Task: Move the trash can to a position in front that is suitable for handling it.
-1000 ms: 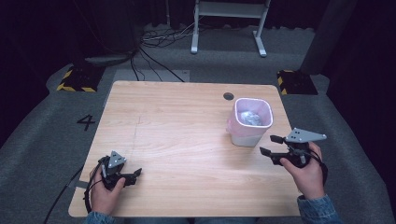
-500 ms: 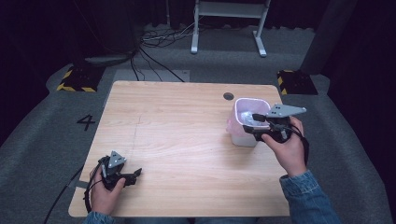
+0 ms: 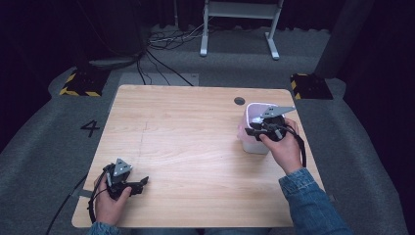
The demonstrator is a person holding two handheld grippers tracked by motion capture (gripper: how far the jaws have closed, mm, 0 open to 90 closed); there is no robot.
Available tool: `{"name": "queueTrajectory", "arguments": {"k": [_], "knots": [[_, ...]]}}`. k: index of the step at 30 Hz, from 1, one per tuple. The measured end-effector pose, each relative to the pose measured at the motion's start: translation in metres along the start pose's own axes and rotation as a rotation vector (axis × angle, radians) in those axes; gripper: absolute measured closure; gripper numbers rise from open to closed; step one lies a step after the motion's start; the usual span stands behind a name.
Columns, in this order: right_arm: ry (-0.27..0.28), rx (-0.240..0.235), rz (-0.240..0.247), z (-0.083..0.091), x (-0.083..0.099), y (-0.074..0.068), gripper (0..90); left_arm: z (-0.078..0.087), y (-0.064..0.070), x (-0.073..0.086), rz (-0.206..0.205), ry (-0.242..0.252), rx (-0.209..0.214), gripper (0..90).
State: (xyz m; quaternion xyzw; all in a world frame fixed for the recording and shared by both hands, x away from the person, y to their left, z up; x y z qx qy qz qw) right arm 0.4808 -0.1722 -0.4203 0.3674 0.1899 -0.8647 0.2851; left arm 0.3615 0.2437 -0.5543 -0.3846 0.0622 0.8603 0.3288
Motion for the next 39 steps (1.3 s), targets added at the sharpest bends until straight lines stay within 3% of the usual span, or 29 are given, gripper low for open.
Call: {"name": "queueTrajectory", "arguments": {"k": [4, 8, 29, 30, 33, 34, 37, 39], "knots": [[-0.003, 0.031, 0.004, 0.002, 0.001, -0.004, 75.8, 0.000, 0.000, 0.000, -0.002, -0.001, 0.001, 17.9], [-0.012, 0.017, 0.013, 0.005, 0.003, -0.018, 76.0, 0.000, 0.000, 0.000, -0.002, -0.002, 0.002, 17.8], [-0.044, -0.183, 0.095, 0.024, 0.037, -0.149, 75.5, -0.002, 0.001, -0.002, 0.002, -0.007, 0.001, 15.8], [-0.045, -0.205, 0.102, 0.026, 0.038, -0.156, 74.0, -0.002, 0.001, -0.002, 0.005, -0.005, 0.001, 15.6], [-0.018, -0.260, 0.106, 0.030, 0.036, -0.172, 55.1, -0.003, 0.001, -0.002, 0.001, -0.006, 0.001, 15.2], [-0.012, -0.269, 0.110, 0.033, 0.035, -0.175, 52.8, -0.003, 0.001, -0.003, 0.003, -0.006, 0.000, 15.1], [0.030, -0.271, 0.128, 0.045, 0.027, -0.177, 47.2, -0.003, 0.001, -0.003, 0.007, -0.008, 0.000, 14.8], [0.070, -0.253, 0.131, 0.053, 0.020, -0.170, 46.2, -0.003, 0.001, -0.003, 0.007, -0.009, -0.001, 14.8]]}}
Point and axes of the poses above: each handheld gripper's, and its own axes: z roughly backward along the jaws, x roughly out of its underside, y roughly to its right, the point moved 7 cm from there along -z, roughly forward along the jaws, and after that the axes turned 13 degrees about -z, right-handed, at the moved point
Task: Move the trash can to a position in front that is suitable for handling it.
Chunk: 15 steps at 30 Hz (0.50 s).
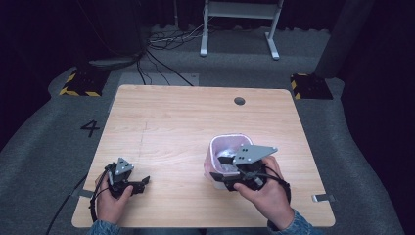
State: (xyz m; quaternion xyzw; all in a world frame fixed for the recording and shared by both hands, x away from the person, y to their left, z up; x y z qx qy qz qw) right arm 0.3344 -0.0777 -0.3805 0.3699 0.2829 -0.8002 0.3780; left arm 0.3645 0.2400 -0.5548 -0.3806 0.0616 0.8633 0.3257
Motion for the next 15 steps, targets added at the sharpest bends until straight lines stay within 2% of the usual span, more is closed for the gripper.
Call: {"name": "queueTrajectory", "arguments": {"k": [6, 7, 9, 10, 11, 12, 15], "knots": [[0.110, 0.170, -0.044, 0.038, -0.014, 0.058, 42.5, 0.000, 0.001, -0.001, 0.007, -0.002, -0.014, 14.8], [0.110, 0.170, -0.044, 0.038, -0.014, 0.058, 42.5, 0.000, 0.001, -0.001, 0.007, -0.002, -0.014, 14.8], [0.147, 0.256, -0.071, 0.051, -0.012, 0.091, 39.8, 0.000, 0.001, -0.001, 0.009, -0.003, -0.018, 14.9], [0.153, 0.285, -0.086, 0.054, -0.009, 0.104, 38.6, -0.001, 0.001, -0.001, 0.009, -0.004, -0.019, 14.8], [0.151, 0.322, -0.126, 0.053, 0.000, 0.128, 36.4, -0.001, 0.001, -0.001, 0.011, -0.004, -0.021, 14.8], [0.151, 0.322, -0.126, 0.053, 0.000, 0.128, 36.4, -0.001, 0.001, -0.001, 0.011, -0.004, -0.021, 14.8], [0.116, 0.353, -0.191, 0.041, 0.024, 0.157, 36.2, -0.001, 0.001, -0.001, 0.006, -0.005, -0.024, 14.9]]}}
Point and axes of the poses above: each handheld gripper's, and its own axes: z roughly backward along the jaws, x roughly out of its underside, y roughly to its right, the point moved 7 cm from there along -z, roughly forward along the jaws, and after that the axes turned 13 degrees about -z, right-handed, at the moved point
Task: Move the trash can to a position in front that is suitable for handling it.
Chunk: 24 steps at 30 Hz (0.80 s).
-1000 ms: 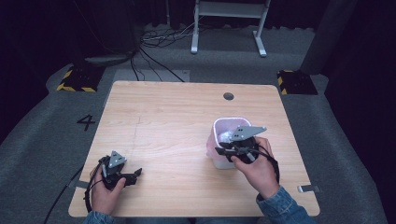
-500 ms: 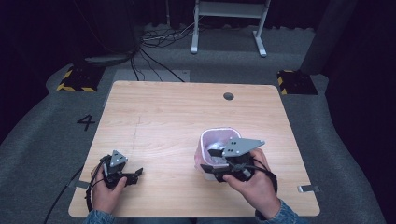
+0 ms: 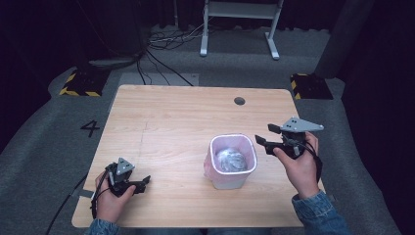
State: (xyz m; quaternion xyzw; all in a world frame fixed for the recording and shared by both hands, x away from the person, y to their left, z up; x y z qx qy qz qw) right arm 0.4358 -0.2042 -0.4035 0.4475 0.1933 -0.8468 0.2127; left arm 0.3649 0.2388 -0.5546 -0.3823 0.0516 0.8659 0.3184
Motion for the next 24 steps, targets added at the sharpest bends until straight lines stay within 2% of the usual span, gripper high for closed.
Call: {"name": "queueTrajectory", "arguments": {"k": [1, 2, 3, 4, 7, 9, 12, 14, 17, 19, 22, 24], "knots": [[-0.007, 0.010, -0.011, -0.005, 0.005, 0.004, 36.4, 0.000, 0.000, 0.000, -0.002, 0.000, -0.002, 14.9], [-0.023, 0.025, -0.040, -0.018, 0.019, 0.011, 37.1, 0.000, 0.001, 0.000, 0.000, 0.000, 0.000, 15.1], [-0.023, 0.025, -0.040, -0.018, 0.019, 0.011, 37.1, 0.000, 0.001, 0.000, 0.000, 0.000, 0.000, 15.2], [-0.058, 0.012, -0.044, -0.029, 0.034, 0.012, 37.5, 0.000, 0.002, -0.001, -0.001, 0.002, 0.001, 15.6], [-0.082, -0.013, -0.041, -0.035, 0.044, 0.007, 37.4, 0.000, 0.005, -0.003, -0.014, 0.014, -0.002, 17.3], [-0.103, -0.054, -0.036, -0.041, 0.055, -0.002, 37.7, 0.000, 0.009, -0.005, -0.034, 0.020, 0.003, 20.0], [-0.116, -0.081, -0.014, -0.044, 0.067, -0.016, 38.7, 0.000, 0.017, -0.008, -0.063, 0.016, 0.014, 21.4], [-0.117, -0.089, -0.013, -0.044, 0.068, -0.018, 38.7, 0.000, 0.022, -0.011, -0.075, 0.017, 0.025, 21.4], [-0.120, -0.141, -0.013, -0.043, 0.074, -0.036, 38.0, 0.001, 0.033, -0.018, -0.095, 0.046, 0.054, 21.4], [-0.124, -0.149, -0.011, -0.043, 0.076, -0.041, 37.8, 0.002, 0.036, -0.019, -0.098, 0.053, 0.064, 21.4], [-0.130, -0.165, -0.001, -0.045, 0.078, -0.051, 37.1, 0.004, 0.047, -0.026, -0.139, 0.072, 0.084, 21.4], [-0.134, -0.162, -0.002, -0.046, 0.079, -0.053, 36.9, 0.005, 0.052, -0.029, -0.151, 0.078, 0.094, 21.4]]}}
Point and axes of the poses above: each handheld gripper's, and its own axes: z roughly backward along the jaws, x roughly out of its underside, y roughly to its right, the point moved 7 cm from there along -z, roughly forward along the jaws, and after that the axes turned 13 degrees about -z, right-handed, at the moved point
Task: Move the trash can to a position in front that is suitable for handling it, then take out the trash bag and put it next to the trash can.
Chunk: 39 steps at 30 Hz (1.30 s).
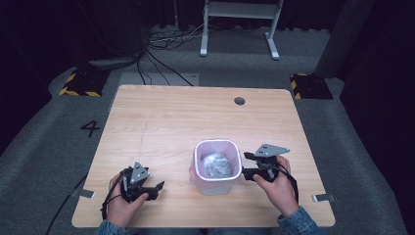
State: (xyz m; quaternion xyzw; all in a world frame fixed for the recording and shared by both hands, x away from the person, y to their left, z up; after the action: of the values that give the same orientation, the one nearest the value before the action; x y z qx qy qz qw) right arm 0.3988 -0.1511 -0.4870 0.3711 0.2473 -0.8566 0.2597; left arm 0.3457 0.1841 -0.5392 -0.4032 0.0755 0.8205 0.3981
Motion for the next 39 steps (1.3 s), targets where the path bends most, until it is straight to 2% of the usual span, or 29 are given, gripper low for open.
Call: {"name": "queueTrajectory", "arguments": {"k": [6, 10, 12, 14, 16, 20, 22, 23, 29, 34, 39], "knots": [[0.021, -0.031, -0.020, 0.008, 0.003, -0.004, 34.8, -0.001, 0.009, -0.009, -0.015, 0.016, 0.032, 21.4], [0.014, 0.012, -0.016, 0.022, 0.008, 0.004, 33.9, 0.002, 0.016, -0.017, -0.041, 0.033, 0.045, 22.0], [0.006, 0.033, -0.023, 0.027, 0.011, 0.009, 31.2, 0.003, 0.021, -0.020, -0.044, 0.036, 0.065, 26.4], [0.011, 0.029, -0.022, 0.032, 0.015, 0.009, 31.1, 0.003, 0.025, -0.022, -0.043, 0.040, 0.075, 26.2], [0.010, 0.029, 0.003, 0.036, 0.019, 0.008, 31.0, 0.005, 0.030, -0.027, -0.059, 0.038, 0.074, 25.7], [0.015, 0.021, 0.030, 0.042, 0.024, 0.000, 31.2, 0.011, 0.043, -0.040, -0.088, 0.076, 0.086, 23.4], [0.022, 0.021, 0.037, 0.045, 0.026, -0.003, 33.2, 0.011, 0.049, -0.046, -0.082, 0.103, 0.117, 22.8], [0.028, 0.020, 0.041, 0.046, 0.027, -0.004, 33.3, 0.010, 0.050, -0.048, -0.080, 0.110, 0.117, 22.8], [0.005, -0.021, 0.091, 0.045, 0.034, -0.015, 33.1, 0.006, 0.062, -0.056, -0.118, 0.122, 0.130, 22.6], [0.040, -0.017, 0.113, 0.055, 0.032, -0.020, 31.1, 0.000, 0.069, -0.065, -0.142, 0.138, 0.141, 22.3], [0.000, -0.039, 0.155, 0.043, 0.036, -0.028, 32.0, -0.008, 0.073, -0.071, -0.155, 0.148, 0.160, 22.3]]}}
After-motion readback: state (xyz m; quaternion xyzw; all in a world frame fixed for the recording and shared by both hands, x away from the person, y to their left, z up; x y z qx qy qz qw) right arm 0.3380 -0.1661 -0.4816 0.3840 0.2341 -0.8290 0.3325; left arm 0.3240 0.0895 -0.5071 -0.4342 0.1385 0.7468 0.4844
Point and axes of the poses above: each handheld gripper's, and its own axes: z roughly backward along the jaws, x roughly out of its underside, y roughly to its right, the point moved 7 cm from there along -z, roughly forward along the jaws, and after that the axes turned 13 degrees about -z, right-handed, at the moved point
